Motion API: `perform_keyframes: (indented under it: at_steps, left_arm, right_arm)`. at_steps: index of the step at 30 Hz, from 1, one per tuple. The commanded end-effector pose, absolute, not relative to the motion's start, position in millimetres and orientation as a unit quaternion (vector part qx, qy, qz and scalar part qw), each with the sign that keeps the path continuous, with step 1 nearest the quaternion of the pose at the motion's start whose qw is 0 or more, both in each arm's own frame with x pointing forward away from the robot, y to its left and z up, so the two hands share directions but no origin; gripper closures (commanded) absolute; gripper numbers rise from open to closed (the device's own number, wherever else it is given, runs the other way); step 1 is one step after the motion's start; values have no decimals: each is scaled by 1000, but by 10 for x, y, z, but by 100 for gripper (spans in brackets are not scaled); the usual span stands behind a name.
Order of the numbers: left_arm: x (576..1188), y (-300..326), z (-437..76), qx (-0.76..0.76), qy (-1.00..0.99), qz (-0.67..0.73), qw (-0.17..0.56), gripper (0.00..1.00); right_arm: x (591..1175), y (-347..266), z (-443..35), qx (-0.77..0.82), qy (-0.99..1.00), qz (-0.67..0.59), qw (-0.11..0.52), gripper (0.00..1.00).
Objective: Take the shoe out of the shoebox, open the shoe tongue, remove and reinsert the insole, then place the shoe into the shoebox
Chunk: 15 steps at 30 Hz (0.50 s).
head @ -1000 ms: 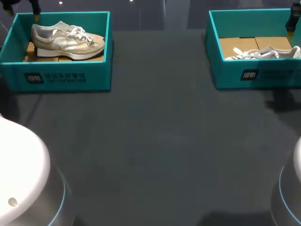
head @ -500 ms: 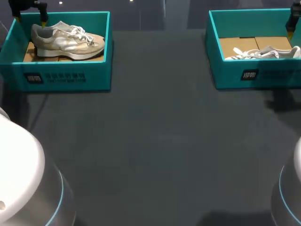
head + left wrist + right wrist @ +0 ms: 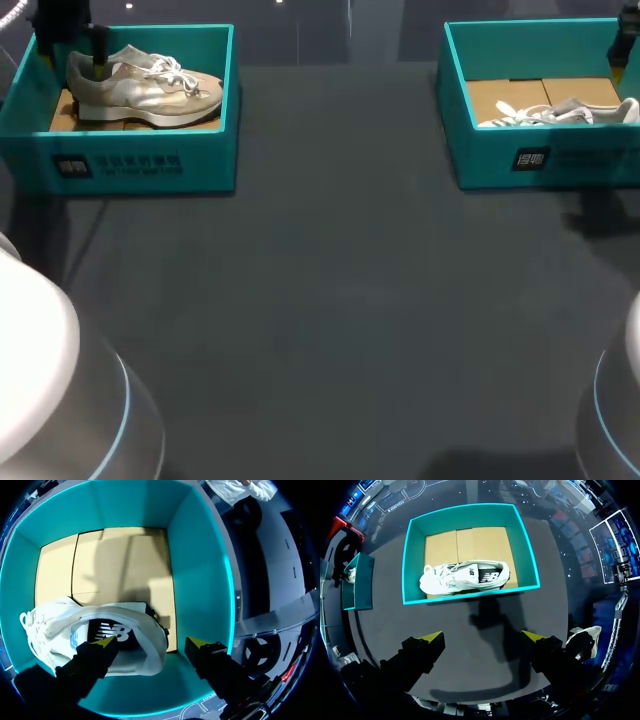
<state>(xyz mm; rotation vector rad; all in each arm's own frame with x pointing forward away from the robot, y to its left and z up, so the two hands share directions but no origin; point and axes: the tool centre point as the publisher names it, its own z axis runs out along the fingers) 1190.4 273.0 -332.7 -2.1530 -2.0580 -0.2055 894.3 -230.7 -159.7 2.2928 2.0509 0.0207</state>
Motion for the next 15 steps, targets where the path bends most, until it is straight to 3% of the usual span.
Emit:
perform_keyframes:
  at_steps: [1, 15]
  left_arm:
    - [11898, 2727, -3409, -716, -689, -75, 79, 14]
    - [11884, 2813, -3606, -703, -701, -80, 93, 24]
  right_arm:
    - [8940, -2305, -1596, 745, 666, 6, 33, 0]
    - [8940, -2305, -1596, 745, 666, 6, 33, 0]
